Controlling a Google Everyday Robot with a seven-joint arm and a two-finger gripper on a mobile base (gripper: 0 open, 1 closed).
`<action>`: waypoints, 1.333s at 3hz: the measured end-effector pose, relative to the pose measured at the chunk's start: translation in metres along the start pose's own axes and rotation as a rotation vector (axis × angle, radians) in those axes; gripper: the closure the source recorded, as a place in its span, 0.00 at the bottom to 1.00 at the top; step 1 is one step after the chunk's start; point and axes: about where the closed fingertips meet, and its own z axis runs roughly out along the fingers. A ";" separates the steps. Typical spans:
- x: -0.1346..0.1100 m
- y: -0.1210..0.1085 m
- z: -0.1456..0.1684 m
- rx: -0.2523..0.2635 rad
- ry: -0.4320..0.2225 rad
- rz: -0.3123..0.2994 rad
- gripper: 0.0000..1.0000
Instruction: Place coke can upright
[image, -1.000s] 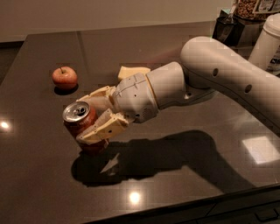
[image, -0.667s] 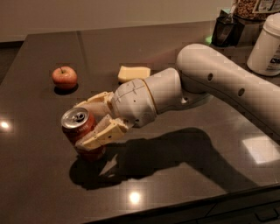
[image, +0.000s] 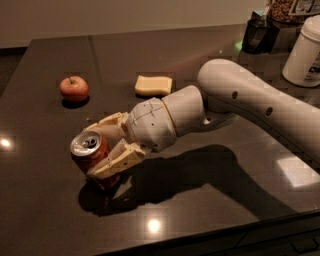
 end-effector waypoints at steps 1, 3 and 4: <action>0.006 -0.001 0.001 -0.001 -0.010 0.004 0.75; 0.007 -0.003 0.001 -0.015 -0.019 0.028 0.30; 0.006 -0.002 0.003 -0.019 -0.018 0.026 0.07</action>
Offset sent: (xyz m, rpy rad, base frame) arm 0.0132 -0.0068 -0.0096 0.0075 0.0789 0.0029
